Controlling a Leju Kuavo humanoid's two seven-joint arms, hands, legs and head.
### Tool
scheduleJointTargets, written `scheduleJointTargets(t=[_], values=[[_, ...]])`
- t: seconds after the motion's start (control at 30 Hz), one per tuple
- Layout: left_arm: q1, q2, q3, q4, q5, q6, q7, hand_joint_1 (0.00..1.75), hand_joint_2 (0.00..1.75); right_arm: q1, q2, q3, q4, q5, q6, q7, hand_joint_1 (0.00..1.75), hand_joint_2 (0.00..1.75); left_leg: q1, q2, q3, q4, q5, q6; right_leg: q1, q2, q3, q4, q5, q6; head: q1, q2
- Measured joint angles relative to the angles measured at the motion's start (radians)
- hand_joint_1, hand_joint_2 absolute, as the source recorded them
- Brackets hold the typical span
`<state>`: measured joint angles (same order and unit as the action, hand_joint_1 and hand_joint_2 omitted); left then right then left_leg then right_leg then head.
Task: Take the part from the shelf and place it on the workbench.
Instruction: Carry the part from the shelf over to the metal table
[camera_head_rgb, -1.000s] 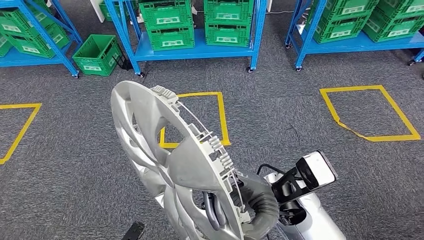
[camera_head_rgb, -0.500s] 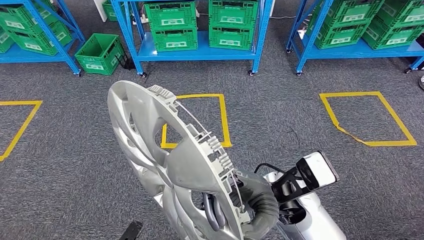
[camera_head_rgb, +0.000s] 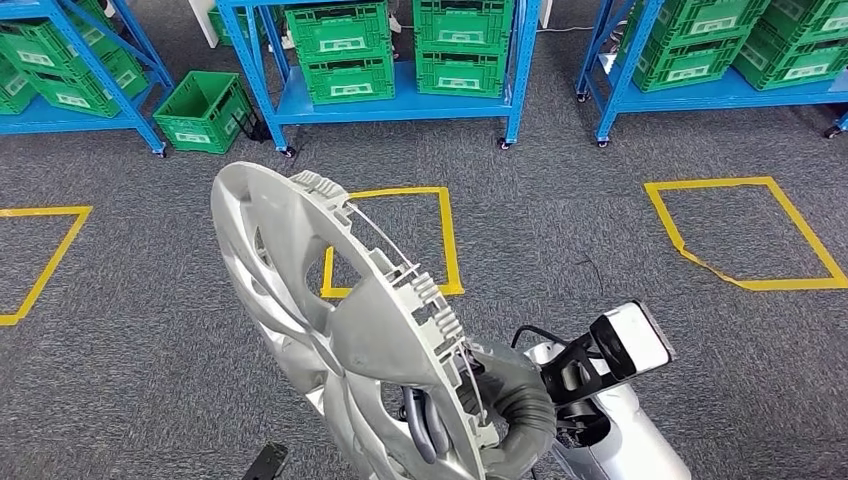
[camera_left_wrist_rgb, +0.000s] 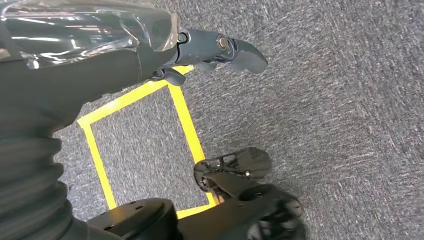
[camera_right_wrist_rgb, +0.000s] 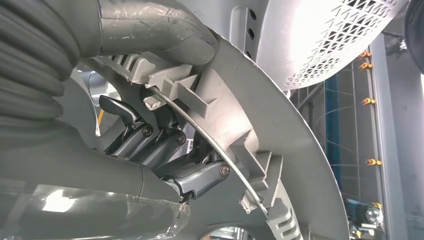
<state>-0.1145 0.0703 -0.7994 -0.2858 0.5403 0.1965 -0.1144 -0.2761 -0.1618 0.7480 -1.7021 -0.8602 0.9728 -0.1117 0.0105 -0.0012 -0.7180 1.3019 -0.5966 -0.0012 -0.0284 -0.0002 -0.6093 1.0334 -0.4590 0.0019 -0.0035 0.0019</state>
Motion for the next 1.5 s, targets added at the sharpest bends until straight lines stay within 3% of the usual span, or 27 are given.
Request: scheduleJointTargets(t=[0.03,0.1,0.13,0.2,0.27,0.33,0.43,0.47,0.5,0.53,0.6,0.67,0.77,0.83,0.93,1.0,1.03,1.07,1.13,1.2,1.3,1.37,1.43,1.5], values=[[0.0,0.0,0.0,0.001,0.0,0.0,0.0,0.0,1.75,0.0,0.001,0.0,0.0,0.002,0.0,-0.001,1.75,1.75,0.0,0.003,0.015,-0.042,0.032,0.004,0.002,-0.003,0.002,0.0,-0.001,-0.001,0.0,0.0],[-0.002,0.002,0.001,0.001,0.0,-0.002,0.0,0.0,1.75,-0.001,0.003,0.0,0.0,0.007,0.001,-0.005,1.75,1.75,-0.007,0.033,0.08,-0.186,0.102,0.02,0.006,-0.011,0.006,-0.001,-0.002,-0.002,0.0,0.0],[-0.003,0.002,0.002,0.002,0.0,-0.003,-0.001,0.0,1.75,-0.002,0.004,0.0,0.0,0.01,0.003,-0.008,1.75,1.75,-0.013,0.048,0.104,-0.241,0.121,0.027,0.008,-0.015,0.007,-0.002,-0.003,-0.001,0.0,0.0],[-0.007,0.003,0.002,0.002,-0.001,-0.005,-0.002,0.0,1.75,-0.003,0.006,0.0,0.0,0.015,0.006,-0.013,1.75,1.75,-0.022,0.06,0.119,-0.28,0.124,0.036,0.012,-0.028,0.009,-0.004,-0.004,0.004,0.0,0.0],[-0.006,0.002,0.002,0.003,-0.002,-0.004,-0.004,0.0,1.75,-0.004,0.006,0.0,0.0,0.021,0.007,-0.016,1.75,1.75,-0.02,0.041,0.124,-0.293,0.133,0.042,0.015,-0.044,0.013,-0.007,-0.006,0.012,0.0,0.0],[-0.005,0.0,0.003,0.003,-0.005,-0.001,-0.007,0.0,1.75,-0.006,0.005,0.0,0.0,0.026,0.008,-0.018,1.75,1.75,-0.015,0.022,0.138,-0.314,0.149,0.049,0.017,-0.038,0.0,0.024,-0.024,0.014,0.001,0.0],[-0.006,-0.004,0.003,0.003,-0.015,0.0,-0.009,0.0,1.75,-0.008,0.001,0.001,0.001,0.034,0.008,-0.026,1.75,1.75,-0.015,-0.008,0.142,-0.322,0.158,0.055,0.016,-0.012,-0.08,0.197,-0.099,0.002,0.003,0.0],[-0.005,-0.005,0.003,0.003,-0.018,-0.001,-0.009,0.0,1.75,-0.006,-0.002,0.001,0.002,0.038,0.008,-0.028,1.75,1.75,-0.016,-0.02,0.14,-0.321,0.159,0.055,0.016,-0.009,-0.101,0.242,-0.113,0.003,0.003,0.0],[-0.004,-0.006,0.003,0.003,-0.02,-0.001,-0.008,0.0,1.75,-0.005,-0.004,0.001,0.002,0.042,0.008,-0.029,1.75,1.75,-0.017,-0.031,0.139,-0.32,0.159,0.055,0.016,-0.007,-0.106,0.252,-0.113,0.008,0.003,0.0],[-0.004,-0.006,0.003,0.003,-0.022,-0.002,-0.008,0.0,1.75,-0.004,-0.005,0.001,0.002,0.046,0.008,-0.03,1.75,1.75,-0.017,-0.043,0.138,-0.319,0.16,0.055,0.015,-0.004,-0.09,0.222,-0.098,0.016,0.003,0.0],[-0.004,-0.007,0.003,0.003,-0.023,-0.004,-0.008,0.0,1.75,-0.004,-0.006,0.0,0.003,0.051,0.009,-0.032,1.75,1.75,-0.017,-0.065,0.137,-0.312,0.158,0.051,0.011,0.018,-0.02,0.088,-0.049,0.028,0.003,0.0],[-0.004,-0.007,0.003,0.003,-0.025,-0.005,-0.007,0.0,1.75,-0.005,-0.005,0.0,0.002,0.055,0.011,-0.033,1.75,1.75,-0.019,-0.082,0.13,-0.302,0.155,0.043,0.01,0.039,0.029,-0.003,-0.021,0.024,0.003,0.0],[0.0,-0.004,0.006,0.004,-0.025,-0.006,-0.007,0.0,1.75,-0.006,-0.002,0.0,0.002,0.059,0.017,-0.033,1.75,1.75,-0.018,-0.095,0.12,-0.297,0.154,0.031,0.012,0.03,0.036,-0.016,-0.015,0.007,0.002,0.0],[0.002,-0.004,0.008,0.005,-0.025,-0.006,-0.007,0.0,1.75,-0.007,0.003,0.0,0.002,0.061,0.019,-0.033,1.75,1.75,-0.017,-0.069,0.103,-0.262,0.131,0.019,0.005,0.015,0.039,-0.019,-0.014,-0.003,0.0,0.0],[0.003,-0.004,0.011,0.005,-0.025,-0.006,-0.008,0.0,1.75,-0.007,0.006,0.0,0.002,0.061,0.021,-0.034,1.75,1.75,-0.006,-0.013,0.016,-0.087,0.047,-0.002,0.005,-0.012,0.041,-0.02,-0.017,-0.013,-0.004,0.0],[0.006,-0.004,0.013,0.005,-0.025,-0.006,-0.008,0.0,1.75,-0.007,0.006,0.002,0.003,0.062,0.021,-0.034,1.75,1.75,0.002,-0.002,-0.025,-0.016,0.033,-0.009,0.006,-0.031,0.041,-0.02,-0.019,-0.014,-0.004,0.0],[0.007,-0.005,0.014,0.005,-0.025,-0.006,-0.008,0.0,1.75,-0.007,0.006,0.003,0.004,0.062,0.021,-0.034,1.75,1.75,0.005,0.002,-0.02,-0.032,0.051,-0.011,0.006,-0.041,0.041,-0.02,-0.02,-0.013,-0.004,0.0],[0.008,-0.005,0.015,0.005,-0.025,-0.006,-0.008,0.0,1.75,-0.009,0.007,0.004,0.004,0.063,0.021,-0.034,1.75,1.75,0.007,0.01,0.008,-0.089,0.083,-0.01,0.005,-0.05,0.043,-0.02,-0.021,-0.013,-0.004,0.0],[0.007,-0.004,0.017,0.005,-0.025,-0.007,-0.009,0.0,1.75,-0.012,0.01,0.004,0.004,0.063,0.021,-0.034,1.75,1.75,0.005,0.05,0.081,-0.23,0.139,-0.003,0.008,-0.067,0.047,-0.021,-0.024,-0.007,-0.004,0.0],[0.005,-0.003,0.017,0.005,-0.025,-0.007,-0.01,0.0,1.75,-0.016,0.013,0.004,0.004,0.063,0.021,-0.034,1.75,1.75,-0.003,0.078,0.115,-0.297,0.155,0.006,0.012,-0.082,0.052,-0.022,-0.028,0.002,-0.003,0.0],[0.005,-0.002,0.018,0.006,-0.025,-0.008,-0.01,0.0,1.75,-0.019,0.016,0.006,0.004,0.063,0.021,-0.034,1.75,1.75,-0.007,0.049,0.118,-0.309,0.161,0.024,0.01,-0.1,0.06,-0.029,-0.032,0.021,-0.002,0.0],[0.005,-0.002,0.018,0.006,-0.025,-0.008,-0.01,0.0,1.75,-0.021,0.017,0.006,0.004,0.062,0.021,-0.034,1.75,1.75,-0.002,0.024,0.128,-0.326,0.174,0.036,0.009,-0.065,0.04,0.017,-0.058,0.022,0.0,0.0],[0.003,-0.004,0.018,0.006,-0.025,-0.008,-0.011,0.0,1.75,-0.02,0.014,0.007,0.005,0.062,0.021,-0.035,1.75,1.75,-0.002,-0.002,0.13,-0.331,0.179,0.042,0.008,-0.019,-0.025,0.148,-0.112,0.014,0.002,0.0],[0.003,-0.005,0.018,0.006,-0.025,-0.009,-0.01,0.0,1.75,-0.017,0.01,0.009,0.005,0.063,0.021,-0.034,1.75,1.75,-0.005,-0.033,0.129,-0.33,0.179,0.043,0.008,-0.005,-0.084,0.256,-0.142,0.015,0.003,0.0]])
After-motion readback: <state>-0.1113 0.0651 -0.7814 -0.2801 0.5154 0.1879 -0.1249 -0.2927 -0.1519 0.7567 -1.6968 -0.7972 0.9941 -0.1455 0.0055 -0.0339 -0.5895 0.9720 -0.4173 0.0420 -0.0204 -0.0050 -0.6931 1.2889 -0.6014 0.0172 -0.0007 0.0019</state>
